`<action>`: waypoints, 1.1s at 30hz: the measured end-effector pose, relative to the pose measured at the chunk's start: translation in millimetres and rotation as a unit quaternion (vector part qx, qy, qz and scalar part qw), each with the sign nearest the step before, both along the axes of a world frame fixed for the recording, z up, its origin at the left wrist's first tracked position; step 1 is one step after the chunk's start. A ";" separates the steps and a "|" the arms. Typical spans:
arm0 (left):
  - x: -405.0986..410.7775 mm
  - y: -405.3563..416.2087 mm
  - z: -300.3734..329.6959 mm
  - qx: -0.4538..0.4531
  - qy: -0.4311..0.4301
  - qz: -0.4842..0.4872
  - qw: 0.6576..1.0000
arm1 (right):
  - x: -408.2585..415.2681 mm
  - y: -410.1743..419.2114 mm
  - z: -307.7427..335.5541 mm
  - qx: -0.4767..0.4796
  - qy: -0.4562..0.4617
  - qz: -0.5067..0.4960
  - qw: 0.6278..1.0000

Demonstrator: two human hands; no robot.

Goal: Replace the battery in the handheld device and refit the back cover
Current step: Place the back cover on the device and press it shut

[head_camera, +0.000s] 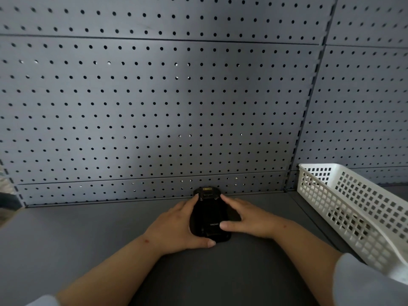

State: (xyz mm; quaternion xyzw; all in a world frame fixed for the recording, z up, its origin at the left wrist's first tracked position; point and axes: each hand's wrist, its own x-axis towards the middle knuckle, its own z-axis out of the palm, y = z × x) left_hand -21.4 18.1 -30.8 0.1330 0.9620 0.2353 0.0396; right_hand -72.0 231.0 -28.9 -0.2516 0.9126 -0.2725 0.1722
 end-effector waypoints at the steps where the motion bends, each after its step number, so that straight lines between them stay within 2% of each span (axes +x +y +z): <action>1: -3.2 -0.5 2.1 -0.012 -0.016 -0.001 1.000 | 0.2 1.6 0.8 0.014 -0.009 0.011 1.000; 5: -15.8 -1.0 8.0 -0.021 -0.062 -0.017 0.998 | 0.6 2.1 -1.3 0.053 0.003 0.023 0.998; 10: -23.9 -1.8 9.6 -0.049 -0.093 -0.028 0.994 | -0.1 1.8 -2.6 0.058 0.014 0.018 0.998; 17: -27.8 -3.5 8.2 -0.095 -0.085 -0.043 0.991 | 0.9 1.3 -2.0 0.062 0.024 0.018 0.998; 25: -24.5 -3.1 8.2 -0.063 -0.050 -0.037 0.996 | 3.7 1.5 -1.1 0.066 0.022 0.019 0.997; 33: -26.8 -2.0 11.0 -0.087 -0.050 -0.032 0.994 | 2.8 0.7 -1.9 0.061 0.025 0.019 0.998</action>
